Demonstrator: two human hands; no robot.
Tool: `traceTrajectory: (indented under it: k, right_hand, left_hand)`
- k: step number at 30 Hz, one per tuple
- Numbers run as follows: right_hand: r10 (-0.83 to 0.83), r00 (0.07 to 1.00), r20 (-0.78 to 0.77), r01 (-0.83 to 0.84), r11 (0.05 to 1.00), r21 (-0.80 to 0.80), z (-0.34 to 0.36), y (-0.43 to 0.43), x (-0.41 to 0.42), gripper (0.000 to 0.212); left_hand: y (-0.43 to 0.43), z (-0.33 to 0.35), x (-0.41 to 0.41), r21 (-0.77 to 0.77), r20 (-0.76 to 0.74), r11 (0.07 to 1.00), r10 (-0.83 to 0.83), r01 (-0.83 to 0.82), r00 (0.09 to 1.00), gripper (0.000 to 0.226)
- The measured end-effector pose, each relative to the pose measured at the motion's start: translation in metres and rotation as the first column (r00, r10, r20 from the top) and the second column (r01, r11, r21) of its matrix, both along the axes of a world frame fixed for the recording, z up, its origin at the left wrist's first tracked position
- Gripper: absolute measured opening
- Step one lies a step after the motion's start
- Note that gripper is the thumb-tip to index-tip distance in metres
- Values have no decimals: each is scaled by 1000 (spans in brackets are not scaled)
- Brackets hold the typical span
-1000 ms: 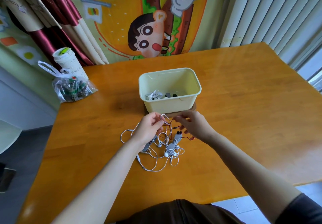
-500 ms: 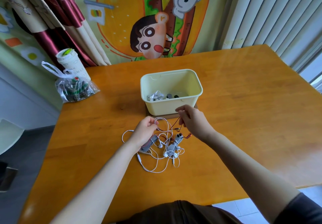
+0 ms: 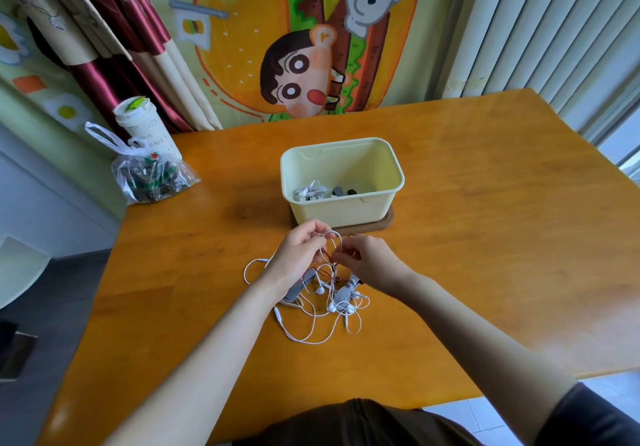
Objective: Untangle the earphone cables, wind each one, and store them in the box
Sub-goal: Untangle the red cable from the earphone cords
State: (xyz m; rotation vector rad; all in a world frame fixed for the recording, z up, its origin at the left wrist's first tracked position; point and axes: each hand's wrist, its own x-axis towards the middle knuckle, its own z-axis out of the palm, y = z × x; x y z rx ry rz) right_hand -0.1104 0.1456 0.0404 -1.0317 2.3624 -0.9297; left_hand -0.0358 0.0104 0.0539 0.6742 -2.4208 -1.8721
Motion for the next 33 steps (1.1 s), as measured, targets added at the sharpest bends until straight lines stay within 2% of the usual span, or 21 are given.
traceTrajectory:
  k: [6,9,12,13,15,16,18,21,23,28,31,33]
  right_hand:
    - [-215,976,20,216,973,-80,8,8,-14,21]
    - [-271,962,15,272,958,-97,10,14,-22,19]
    - [-306,952,5,305,947,-98,8,17,-29,18]
    - [-313,950,12,313,945,-96,8,18,-30,19]
    - [-310,950,31,312,945,-100,10,19,-31,20]
    - [-301,953,36,303,947,-104,12,19,-30,21]
    - [-267,963,39,270,956,-112,16,17,-27,21]
    - [-213,976,54,219,964,-152,22,11,-21,22]
    - [-196,979,63,204,964,-170,26,8,-20,23]
    - [-194,974,119,213,961,-177,32,13,-25,24]
    - [-243,962,126,260,954,-148,30,17,-30,23]
    - [-307,945,113,319,942,-109,25,21,-34,23]
  left_hand:
    - [-14,-9,10,-129,17,990,-46,48,999,18]
    - [-19,-17,13,-186,62,983,9,3,998,18]
    - [-27,-29,15,-269,181,962,93,-42,979,21]
    - [-31,-36,16,-343,241,939,113,-25,964,20]
    - [-35,-45,20,-563,382,820,147,103,912,15]
    - [-33,-47,21,-619,409,770,147,156,901,15]
    - [-24,-47,17,-580,320,802,66,141,945,22]
    - [-5,-38,4,-378,126,921,-48,93,991,32]
    - [4,-35,-6,-290,65,952,-85,101,994,35]
    - [19,-26,-21,-77,-14,984,-162,161,987,18]
    - [19,-26,-20,-86,-9,981,-177,175,984,12]
    - [14,-30,-17,-119,13,989,-92,93,996,17]
